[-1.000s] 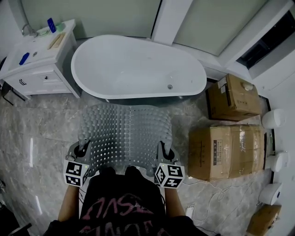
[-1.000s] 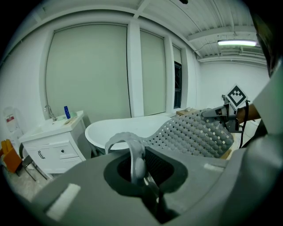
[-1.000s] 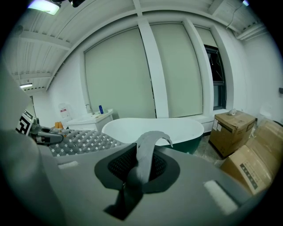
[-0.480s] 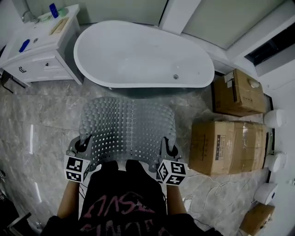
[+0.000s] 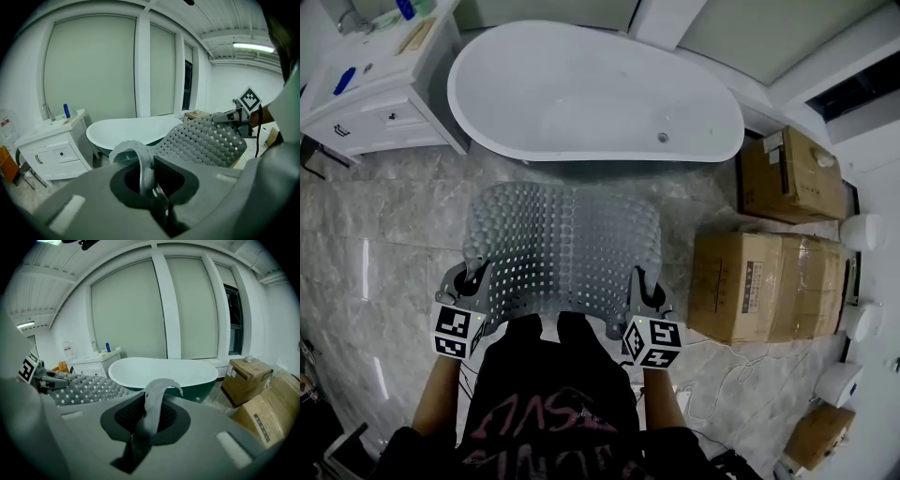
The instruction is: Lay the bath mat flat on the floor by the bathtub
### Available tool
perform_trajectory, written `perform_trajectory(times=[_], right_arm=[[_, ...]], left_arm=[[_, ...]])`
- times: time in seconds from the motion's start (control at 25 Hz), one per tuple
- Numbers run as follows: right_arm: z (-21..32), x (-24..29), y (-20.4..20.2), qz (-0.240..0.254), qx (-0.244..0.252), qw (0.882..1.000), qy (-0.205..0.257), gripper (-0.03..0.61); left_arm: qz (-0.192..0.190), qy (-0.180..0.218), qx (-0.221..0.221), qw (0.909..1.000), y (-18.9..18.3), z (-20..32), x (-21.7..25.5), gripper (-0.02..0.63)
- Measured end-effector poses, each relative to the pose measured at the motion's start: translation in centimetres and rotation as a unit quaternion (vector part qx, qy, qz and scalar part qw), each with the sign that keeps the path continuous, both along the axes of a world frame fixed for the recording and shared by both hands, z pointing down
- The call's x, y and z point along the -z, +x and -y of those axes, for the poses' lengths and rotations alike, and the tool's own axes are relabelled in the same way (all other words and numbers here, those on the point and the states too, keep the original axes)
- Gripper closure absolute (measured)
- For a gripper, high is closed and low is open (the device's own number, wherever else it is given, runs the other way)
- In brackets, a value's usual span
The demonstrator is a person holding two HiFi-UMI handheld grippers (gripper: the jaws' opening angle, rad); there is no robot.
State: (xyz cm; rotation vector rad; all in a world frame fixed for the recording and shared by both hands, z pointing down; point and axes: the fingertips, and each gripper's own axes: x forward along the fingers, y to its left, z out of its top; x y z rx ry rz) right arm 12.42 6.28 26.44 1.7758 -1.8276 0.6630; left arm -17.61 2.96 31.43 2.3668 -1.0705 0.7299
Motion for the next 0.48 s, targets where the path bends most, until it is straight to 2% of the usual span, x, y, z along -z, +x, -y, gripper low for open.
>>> perform_trajectory(times=[0.48], right_arm=[[0.40, -0.56, -0.50, -0.009, 0.016, 1.000, -0.008, 0.522]], left_arm=[[-0.001, -0.008, -0.005, 1.0000, 0.37, 0.04, -1.01, 0.586]])
